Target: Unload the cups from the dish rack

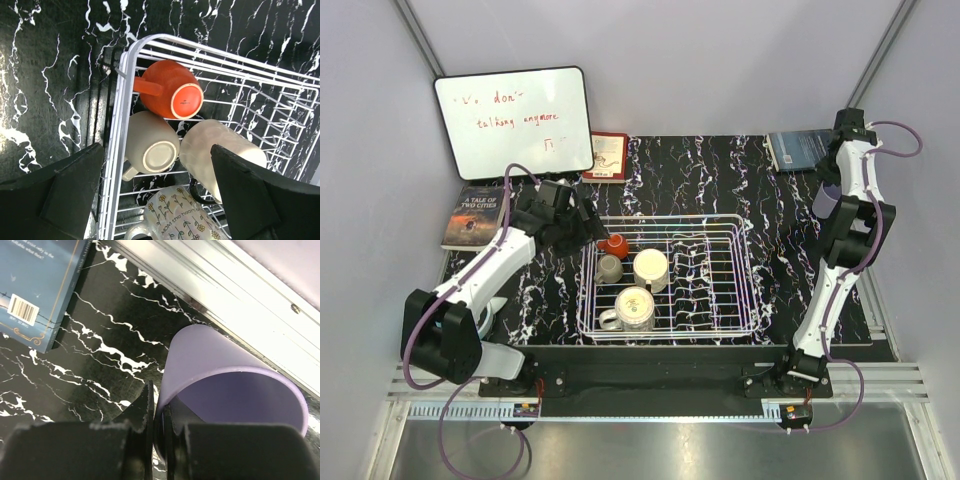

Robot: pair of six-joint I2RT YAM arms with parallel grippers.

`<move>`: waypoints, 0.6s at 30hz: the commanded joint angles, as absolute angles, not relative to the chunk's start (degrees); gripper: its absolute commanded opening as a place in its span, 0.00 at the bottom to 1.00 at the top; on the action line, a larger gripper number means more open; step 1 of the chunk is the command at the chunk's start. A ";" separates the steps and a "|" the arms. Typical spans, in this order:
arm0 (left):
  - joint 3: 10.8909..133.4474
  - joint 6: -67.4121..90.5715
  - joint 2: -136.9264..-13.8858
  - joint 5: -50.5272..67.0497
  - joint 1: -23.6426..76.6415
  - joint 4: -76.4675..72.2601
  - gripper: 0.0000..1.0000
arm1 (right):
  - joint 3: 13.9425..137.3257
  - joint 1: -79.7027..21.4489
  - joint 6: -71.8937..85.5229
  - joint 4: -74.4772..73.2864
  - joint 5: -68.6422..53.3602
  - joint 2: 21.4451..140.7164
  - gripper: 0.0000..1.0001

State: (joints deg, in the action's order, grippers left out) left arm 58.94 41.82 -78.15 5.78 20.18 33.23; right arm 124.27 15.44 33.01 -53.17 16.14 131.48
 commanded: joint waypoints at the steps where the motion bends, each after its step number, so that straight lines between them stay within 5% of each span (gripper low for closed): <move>1: 61.53 40.69 -77.61 5.19 20.30 32.96 0.91 | 125.60 15.21 33.49 -51.68 12.13 133.24 0.00; 10: 60.64 41.13 -76.90 5.01 20.39 32.96 0.91 | 124.19 14.94 34.37 -51.94 12.57 130.43 0.02; 15: 60.64 41.04 -75.94 5.01 20.74 33.05 0.91 | 122.96 14.94 34.01 -51.94 13.36 128.32 0.36; 18: 60.82 40.96 -75.32 4.83 20.92 33.05 0.91 | 122.70 14.94 34.19 -51.94 13.27 126.83 0.42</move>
State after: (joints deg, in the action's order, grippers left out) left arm 58.96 41.80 -77.97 5.76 20.51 33.82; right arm 123.04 15.31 33.63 -52.21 14.04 131.48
